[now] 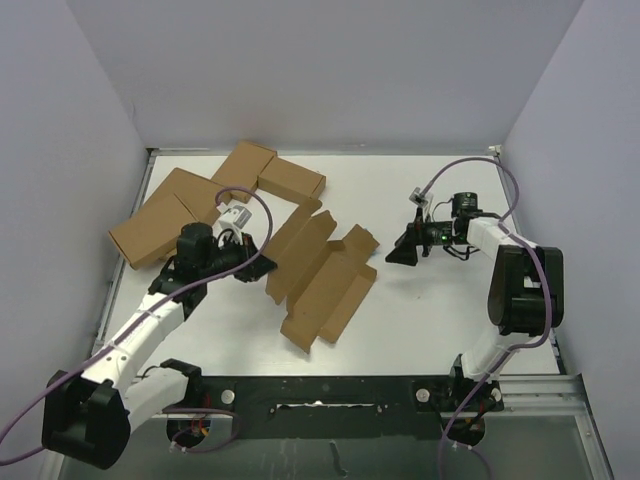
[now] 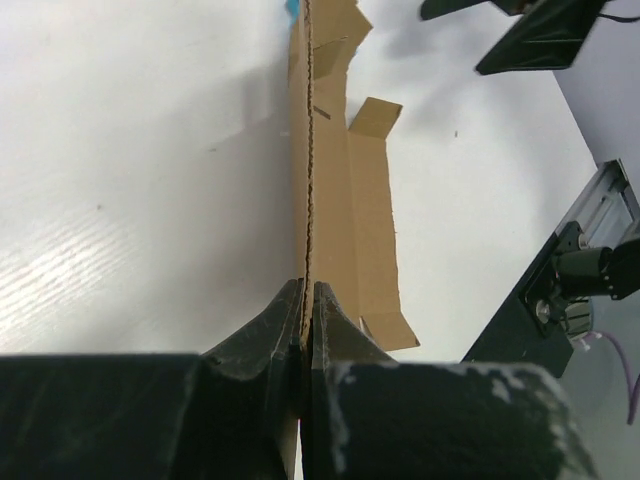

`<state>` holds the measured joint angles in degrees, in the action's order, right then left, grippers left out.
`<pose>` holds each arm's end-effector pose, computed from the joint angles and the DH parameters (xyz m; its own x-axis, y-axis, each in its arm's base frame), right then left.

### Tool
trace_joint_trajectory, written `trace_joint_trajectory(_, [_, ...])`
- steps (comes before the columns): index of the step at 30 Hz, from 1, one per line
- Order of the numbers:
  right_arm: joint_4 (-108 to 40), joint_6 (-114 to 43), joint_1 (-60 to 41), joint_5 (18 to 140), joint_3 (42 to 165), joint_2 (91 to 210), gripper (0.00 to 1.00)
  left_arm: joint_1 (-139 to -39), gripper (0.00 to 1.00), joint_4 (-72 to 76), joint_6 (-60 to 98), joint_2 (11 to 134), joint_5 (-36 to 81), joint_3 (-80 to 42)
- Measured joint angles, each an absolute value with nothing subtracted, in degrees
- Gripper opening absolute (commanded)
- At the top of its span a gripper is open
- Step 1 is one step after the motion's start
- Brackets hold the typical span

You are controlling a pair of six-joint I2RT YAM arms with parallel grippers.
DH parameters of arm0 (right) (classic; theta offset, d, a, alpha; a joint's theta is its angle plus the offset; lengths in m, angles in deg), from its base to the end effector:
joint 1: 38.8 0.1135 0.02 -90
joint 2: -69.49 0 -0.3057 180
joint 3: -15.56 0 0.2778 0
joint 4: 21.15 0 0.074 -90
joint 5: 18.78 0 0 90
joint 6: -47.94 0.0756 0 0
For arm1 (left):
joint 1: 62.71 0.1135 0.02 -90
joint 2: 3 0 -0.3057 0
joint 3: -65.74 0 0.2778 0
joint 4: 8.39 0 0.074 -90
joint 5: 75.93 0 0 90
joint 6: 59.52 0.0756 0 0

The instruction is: Fold the paper box

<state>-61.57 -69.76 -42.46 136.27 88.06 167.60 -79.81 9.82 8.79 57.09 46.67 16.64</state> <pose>0.3603 0.0456 0.1993 -0.6490 -0.1550 -0.7448 -0.7255 0.4207 0.5447 0.2370 -0.1155 0.2584 -0.6910 -0.1132 -0.7140 0.4755 0.6727 -0.5669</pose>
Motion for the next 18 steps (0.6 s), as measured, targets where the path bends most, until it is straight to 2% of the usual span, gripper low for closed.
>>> trace_joint_trajectory(7, [-64.41,-70.11,-39.31,134.37,88.72,168.51,0.98,-83.53,0.00,5.41,12.90,54.19,47.00,17.67])
trace_joint_trajectory(18, [-63.01,-67.51,-40.73,128.12,89.04,168.82,0.98,-87.75,0.00,3.33,16.79,54.21,47.87,18.09])
